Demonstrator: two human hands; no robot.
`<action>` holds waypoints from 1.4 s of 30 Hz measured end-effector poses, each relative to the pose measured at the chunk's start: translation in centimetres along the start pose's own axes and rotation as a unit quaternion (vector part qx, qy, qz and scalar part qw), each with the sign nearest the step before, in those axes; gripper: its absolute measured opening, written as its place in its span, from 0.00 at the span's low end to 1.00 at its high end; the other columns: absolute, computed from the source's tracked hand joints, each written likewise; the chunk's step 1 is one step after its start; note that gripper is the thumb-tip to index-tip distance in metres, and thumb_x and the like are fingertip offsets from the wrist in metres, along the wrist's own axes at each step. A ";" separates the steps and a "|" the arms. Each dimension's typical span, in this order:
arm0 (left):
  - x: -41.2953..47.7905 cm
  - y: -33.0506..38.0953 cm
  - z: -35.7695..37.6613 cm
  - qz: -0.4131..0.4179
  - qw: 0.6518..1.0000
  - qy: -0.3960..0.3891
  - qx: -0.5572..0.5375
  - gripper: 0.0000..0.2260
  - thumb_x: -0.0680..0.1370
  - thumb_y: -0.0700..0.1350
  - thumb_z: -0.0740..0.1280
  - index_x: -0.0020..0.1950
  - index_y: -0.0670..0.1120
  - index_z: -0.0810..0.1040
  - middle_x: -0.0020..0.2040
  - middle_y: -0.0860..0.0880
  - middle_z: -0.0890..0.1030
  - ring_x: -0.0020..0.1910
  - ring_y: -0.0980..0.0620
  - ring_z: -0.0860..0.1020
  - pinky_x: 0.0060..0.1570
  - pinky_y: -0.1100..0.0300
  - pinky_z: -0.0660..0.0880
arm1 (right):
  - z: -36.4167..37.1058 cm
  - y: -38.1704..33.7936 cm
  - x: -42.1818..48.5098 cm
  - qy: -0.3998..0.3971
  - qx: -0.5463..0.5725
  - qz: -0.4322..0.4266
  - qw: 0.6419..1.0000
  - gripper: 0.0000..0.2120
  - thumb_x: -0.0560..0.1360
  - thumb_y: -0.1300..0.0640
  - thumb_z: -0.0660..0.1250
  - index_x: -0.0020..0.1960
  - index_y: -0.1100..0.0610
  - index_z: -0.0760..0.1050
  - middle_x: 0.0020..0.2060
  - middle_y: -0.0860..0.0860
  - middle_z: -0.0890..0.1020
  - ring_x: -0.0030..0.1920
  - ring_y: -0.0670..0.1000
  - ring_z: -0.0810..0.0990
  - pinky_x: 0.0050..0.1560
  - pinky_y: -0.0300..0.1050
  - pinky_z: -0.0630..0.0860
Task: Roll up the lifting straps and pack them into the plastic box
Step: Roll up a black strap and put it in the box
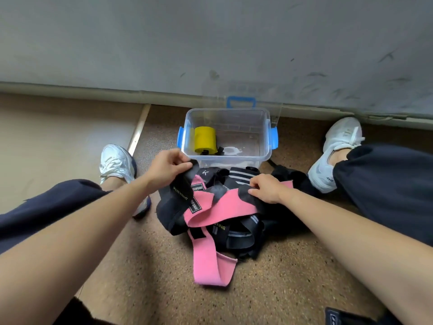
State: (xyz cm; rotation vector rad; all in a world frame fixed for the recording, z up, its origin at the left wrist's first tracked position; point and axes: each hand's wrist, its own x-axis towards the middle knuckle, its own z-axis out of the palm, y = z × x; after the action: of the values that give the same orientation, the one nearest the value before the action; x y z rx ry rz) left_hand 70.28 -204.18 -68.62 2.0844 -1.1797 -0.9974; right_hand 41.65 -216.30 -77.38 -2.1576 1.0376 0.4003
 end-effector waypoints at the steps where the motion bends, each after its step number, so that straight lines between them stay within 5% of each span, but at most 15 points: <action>1: -0.4 0.5 -1.1 0.000 1.000 0.010 0.000 0.09 0.78 0.39 0.74 0.41 0.48 0.78 0.37 0.49 0.79 0.32 0.60 0.74 0.38 0.62 0.72 | -0.6 -0.1 -0.3 -0.005 -0.001 -0.010 1.000 0.18 0.79 0.54 0.68 0.33 0.53 0.67 0.33 0.50 0.74 0.40 0.53 0.75 0.46 0.50 0.72; 5: -1.7 2.6 -4.3 0.021 0.998 0.052 -0.014 0.09 0.78 0.39 0.74 0.41 0.48 0.78 0.37 0.49 0.79 0.34 0.56 0.74 0.36 0.61 0.70 | -4.1 -0.8 -1.7 -0.003 -0.012 -0.052 0.999 0.19 0.79 0.56 0.67 0.32 0.53 0.64 0.32 0.51 0.71 0.38 0.54 0.71 0.43 0.51 0.69; 9: -2.8 5.6 -6.1 0.052 0.995 0.072 -0.051 0.09 0.78 0.39 0.73 0.41 0.48 0.77 0.35 0.50 0.77 0.29 0.61 0.72 0.33 0.62 0.68 | -8.7 -1.0 -3.6 0.011 -0.046 -0.050 0.998 0.13 0.79 0.55 0.68 0.37 0.58 0.73 0.36 0.54 0.76 0.39 0.55 0.72 0.42 0.48 0.67; 14: -4.7 8.9 -6.0 0.083 0.993 0.023 -0.077 0.08 0.77 0.41 0.75 0.42 0.50 0.78 0.36 0.50 0.78 0.30 0.57 0.72 0.33 0.60 0.68 | -13.1 -2.2 -7.4 0.075 -0.070 -0.095 0.990 0.12 0.78 0.54 0.69 0.38 0.53 0.73 0.37 0.48 0.75 0.44 0.54 0.75 0.44 0.45 0.66; 20: -7.2 11.9 -2.8 0.135 0.986 -0.006 -0.100 0.08 0.78 0.39 0.74 0.44 0.47 0.77 0.36 0.52 0.78 0.31 0.60 0.73 0.32 0.67 0.69 | -16.4 -5.5 -12.5 0.153 0.021 -0.170 0.973 0.11 0.78 0.57 0.71 0.38 0.49 0.74 0.32 0.44 0.75 0.34 0.44 0.70 0.40 0.37 0.67; 25: -8.3 13.7 -2.5 0.154 0.981 0.023 -0.116 0.08 0.78 0.38 0.74 0.43 0.47 0.77 0.35 0.52 0.78 0.29 0.62 0.72 0.30 0.70 0.67 | -19.4 -7.4 -15.6 0.130 0.094 -0.183 0.970 0.08 0.79 0.60 0.71 0.40 0.57 0.78 0.31 0.45 0.79 0.33 0.41 0.73 0.38 0.35 0.70; 28: -8.3 13.8 -3.2 0.148 0.979 0.051 -0.132 0.09 0.77 0.37 0.74 0.42 0.48 0.77 0.35 0.51 0.78 0.30 0.61 0.71 0.30 0.71 0.66 | -19.0 -8.1 -16.1 0.114 -0.044 -0.195 0.973 0.08 0.77 0.58 0.73 0.40 0.55 0.78 0.31 0.45 0.79 0.33 0.40 0.73 0.38 0.34 0.69; 32: -8.1 13.4 -3.5 0.126 0.978 0.060 -0.155 0.09 0.78 0.37 0.73 0.42 0.47 0.77 0.35 0.50 0.78 0.29 0.61 0.73 0.30 0.68 0.67 | -18.9 -8.4 -15.8 0.298 0.067 -0.196 0.932 0.06 0.77 0.59 0.73 0.41 0.57 0.79 0.34 0.51 0.81 0.35 0.47 0.75 0.41 0.41 0.71; 36: -8.0 13.7 -2.8 0.109 0.976 0.061 -0.178 0.09 0.79 0.38 0.73 0.42 0.47 0.76 0.36 0.48 0.78 0.30 0.55 0.73 0.30 0.62 0.69 | -18.7 -8.3 -16.1 0.142 0.136 -0.182 0.963 0.07 0.79 0.60 0.71 0.43 0.59 0.80 0.35 0.51 0.82 0.36 0.44 0.75 0.41 0.42 0.73; 42: -8.2 16.0 -2.6 0.095 0.945 0.081 -0.301 0.08 0.80 0.39 0.71 0.45 0.47 0.75 0.38 0.47 0.77 0.30 0.53 0.74 0.30 0.60 0.74 | -17.1 -9.6 -16.8 0.043 0.308 -0.206 0.928 0.05 0.79 0.62 0.70 0.45 0.57 0.81 0.46 0.52 0.85 0.44 0.45 0.80 0.50 0.41 0.77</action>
State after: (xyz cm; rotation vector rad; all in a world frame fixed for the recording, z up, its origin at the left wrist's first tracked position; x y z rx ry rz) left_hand 61.95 -204.24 -52.44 1.5061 -0.8345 -0.9273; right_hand 38.08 -214.86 -51.88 -1.7515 0.6098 -0.2050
